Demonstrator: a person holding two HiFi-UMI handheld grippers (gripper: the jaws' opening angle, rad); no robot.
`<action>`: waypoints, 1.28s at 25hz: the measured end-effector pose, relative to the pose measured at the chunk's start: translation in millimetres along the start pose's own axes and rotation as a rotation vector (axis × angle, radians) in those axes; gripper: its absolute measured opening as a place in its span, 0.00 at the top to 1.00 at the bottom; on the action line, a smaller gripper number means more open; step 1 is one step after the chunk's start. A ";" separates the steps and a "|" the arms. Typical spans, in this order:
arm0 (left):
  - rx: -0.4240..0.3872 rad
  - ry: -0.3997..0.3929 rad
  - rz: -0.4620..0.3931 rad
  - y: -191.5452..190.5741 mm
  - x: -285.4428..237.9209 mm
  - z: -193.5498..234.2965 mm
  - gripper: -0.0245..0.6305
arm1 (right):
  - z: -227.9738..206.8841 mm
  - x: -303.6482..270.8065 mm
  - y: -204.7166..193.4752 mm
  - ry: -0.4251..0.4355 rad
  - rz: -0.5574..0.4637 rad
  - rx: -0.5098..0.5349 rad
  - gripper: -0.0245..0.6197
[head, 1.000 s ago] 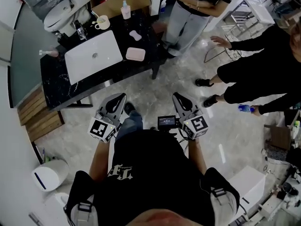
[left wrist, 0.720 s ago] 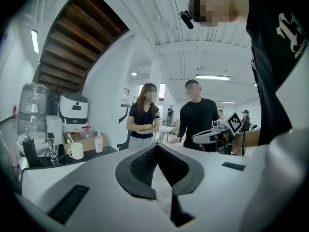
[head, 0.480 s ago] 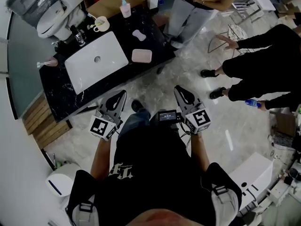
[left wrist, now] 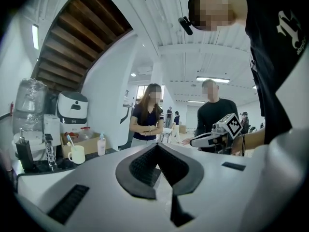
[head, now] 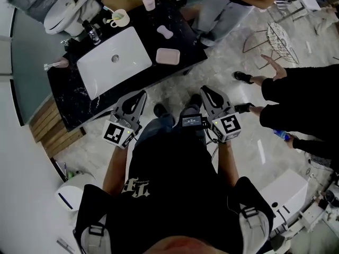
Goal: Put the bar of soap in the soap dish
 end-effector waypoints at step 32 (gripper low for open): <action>0.078 0.195 0.048 3.7 -130.1 4.7 0.95 | -143.5 -179.3 -8.3 0.147 0.146 0.202 0.78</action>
Point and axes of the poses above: the fingertips, and each gripper's own axes: x backward along the fingers, z to its left, y out of its top, the point moved 5 cm from there along x, backward along the fingers, and after that the axes turned 12 degrees about z, right-handed, at the moved point
